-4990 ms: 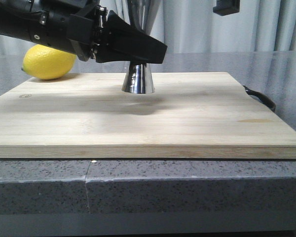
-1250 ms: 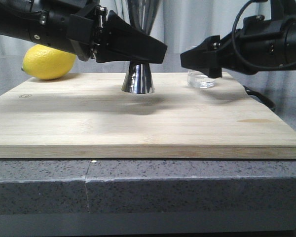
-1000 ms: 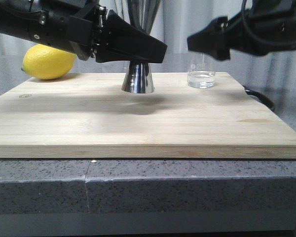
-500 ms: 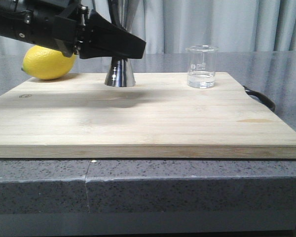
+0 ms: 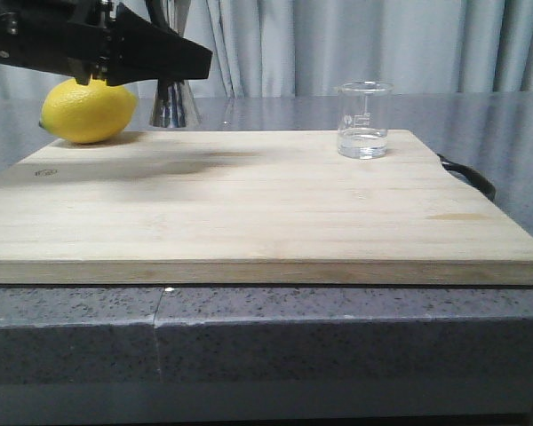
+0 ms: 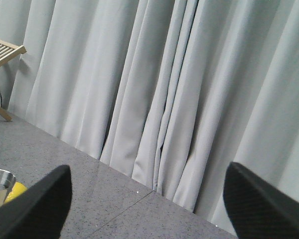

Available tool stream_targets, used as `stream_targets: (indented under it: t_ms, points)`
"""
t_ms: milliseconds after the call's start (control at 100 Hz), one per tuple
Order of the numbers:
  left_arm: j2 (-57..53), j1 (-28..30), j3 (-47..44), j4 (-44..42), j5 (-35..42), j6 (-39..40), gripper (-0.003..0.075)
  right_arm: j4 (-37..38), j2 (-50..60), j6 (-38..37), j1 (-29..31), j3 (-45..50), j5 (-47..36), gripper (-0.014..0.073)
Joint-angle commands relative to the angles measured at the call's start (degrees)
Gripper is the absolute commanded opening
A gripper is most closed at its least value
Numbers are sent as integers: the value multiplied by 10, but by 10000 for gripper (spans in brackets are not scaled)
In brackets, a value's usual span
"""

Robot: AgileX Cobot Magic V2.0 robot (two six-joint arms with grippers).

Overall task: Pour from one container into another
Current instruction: 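Withdraw the right gripper and lower the jigger with the left gripper, then set the jigger on the board, open the left gripper, withdraw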

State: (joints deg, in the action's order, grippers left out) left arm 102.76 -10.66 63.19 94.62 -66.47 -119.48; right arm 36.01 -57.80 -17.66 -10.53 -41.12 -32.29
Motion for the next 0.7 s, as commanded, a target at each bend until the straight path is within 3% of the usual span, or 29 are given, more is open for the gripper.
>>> stream_targets:
  t_ms: [0, 690]
  points:
    - [-32, 5, -5, 46, -68, -11, -19, -13, 14, -1, 1, -13, -25, 563]
    - [-32, 6, -93, 74, -68, -63, -19, -13, 14, -1, 1, -13, -24, 563]
